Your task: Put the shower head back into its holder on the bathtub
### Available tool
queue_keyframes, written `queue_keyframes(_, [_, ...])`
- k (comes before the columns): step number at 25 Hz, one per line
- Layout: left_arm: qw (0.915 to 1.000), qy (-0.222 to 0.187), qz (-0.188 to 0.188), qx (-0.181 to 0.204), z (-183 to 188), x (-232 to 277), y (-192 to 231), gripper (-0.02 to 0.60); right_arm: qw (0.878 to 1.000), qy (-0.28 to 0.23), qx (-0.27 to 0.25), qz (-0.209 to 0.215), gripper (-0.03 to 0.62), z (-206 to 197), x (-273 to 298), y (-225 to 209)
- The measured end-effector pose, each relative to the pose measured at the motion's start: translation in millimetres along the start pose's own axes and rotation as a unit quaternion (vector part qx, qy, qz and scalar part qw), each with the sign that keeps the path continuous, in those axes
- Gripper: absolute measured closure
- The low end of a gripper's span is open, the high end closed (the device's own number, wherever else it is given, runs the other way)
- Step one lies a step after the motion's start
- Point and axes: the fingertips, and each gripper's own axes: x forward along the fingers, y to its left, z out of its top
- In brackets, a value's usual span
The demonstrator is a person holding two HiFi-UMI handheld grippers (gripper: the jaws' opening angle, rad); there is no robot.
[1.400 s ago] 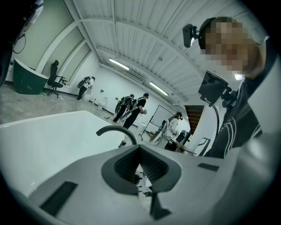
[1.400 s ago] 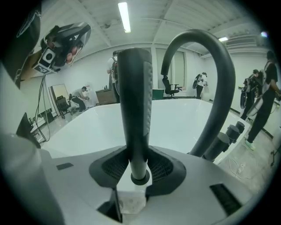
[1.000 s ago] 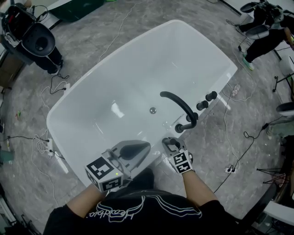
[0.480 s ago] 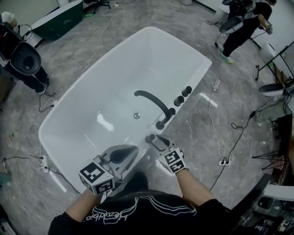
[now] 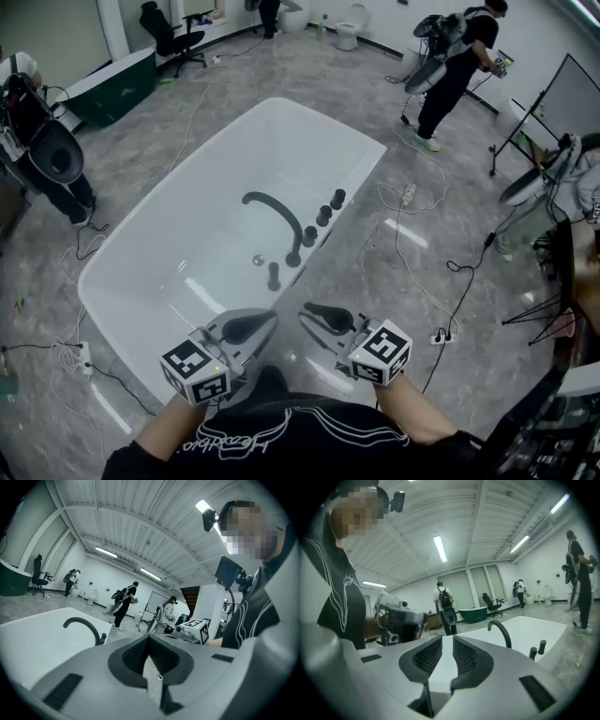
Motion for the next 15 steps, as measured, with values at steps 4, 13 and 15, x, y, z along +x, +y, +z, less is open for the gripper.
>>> queue_keyframes(4, [0.9999,-0.002,-0.006,0.013,-3.2,-4.9,-45.5,0.577,0.999,-0.036,0.009,0.032,0.559,26.8,-39.7,46.7])
queue_keyframes(13, [0.9993,0.000,-0.012,0.036,-7.0,-37.0,-113.6,0.577,0.998,-0.052,0.013,0.021,0.574,35.8,-84.2,92.0])
queue_keyframes(15, [0.9993,-0.002,-0.010,0.037,-7.6,-41.7,-119.8,0.577,0.998,-0.054,0.013,0.026,0.576,35.6,-86.3,99.8])
